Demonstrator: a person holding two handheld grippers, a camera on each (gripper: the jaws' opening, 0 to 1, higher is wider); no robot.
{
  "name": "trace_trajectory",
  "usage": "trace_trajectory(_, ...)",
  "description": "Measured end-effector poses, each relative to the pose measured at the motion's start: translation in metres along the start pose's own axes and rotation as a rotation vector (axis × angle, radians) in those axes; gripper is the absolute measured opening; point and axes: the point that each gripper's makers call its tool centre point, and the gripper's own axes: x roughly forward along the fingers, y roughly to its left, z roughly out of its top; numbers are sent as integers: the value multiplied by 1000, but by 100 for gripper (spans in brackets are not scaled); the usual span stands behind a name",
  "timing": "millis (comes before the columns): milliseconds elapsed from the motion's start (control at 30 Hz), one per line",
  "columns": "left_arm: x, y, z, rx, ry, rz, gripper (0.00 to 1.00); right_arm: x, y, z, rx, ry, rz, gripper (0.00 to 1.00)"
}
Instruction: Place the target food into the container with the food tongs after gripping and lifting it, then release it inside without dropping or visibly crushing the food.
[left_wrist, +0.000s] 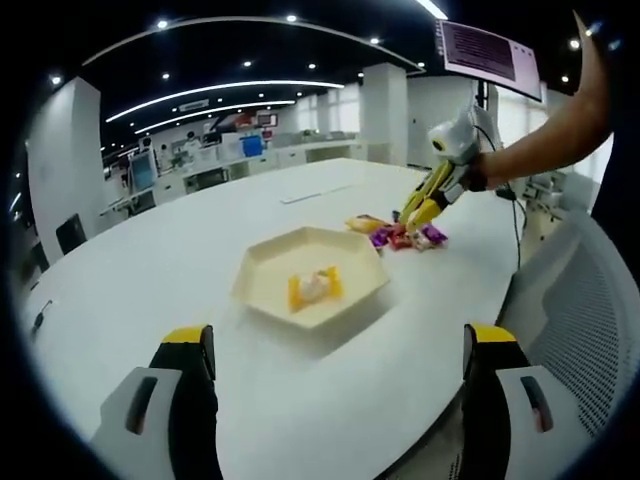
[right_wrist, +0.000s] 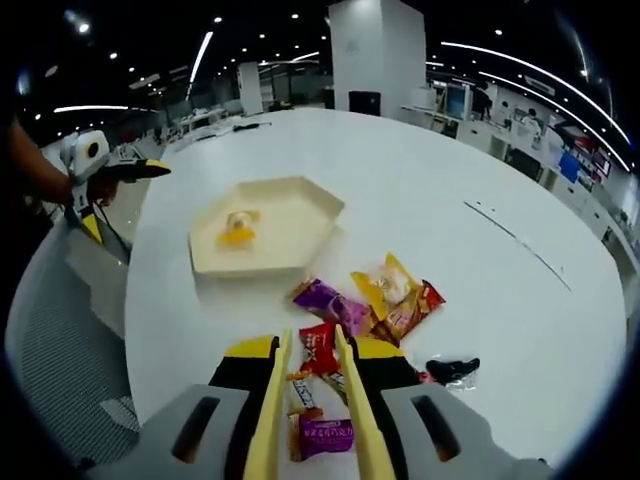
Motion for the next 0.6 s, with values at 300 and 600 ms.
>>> trace_trajectory(300, 0, 1, -1, -4, 7, 5, 99, 17, 3, -11, -57, 61, 0, 26)
trace_trajectory(600, 0, 2, -2, -5, 8, 8, 99, 24, 1, -18, 3, 111, -11, 21)
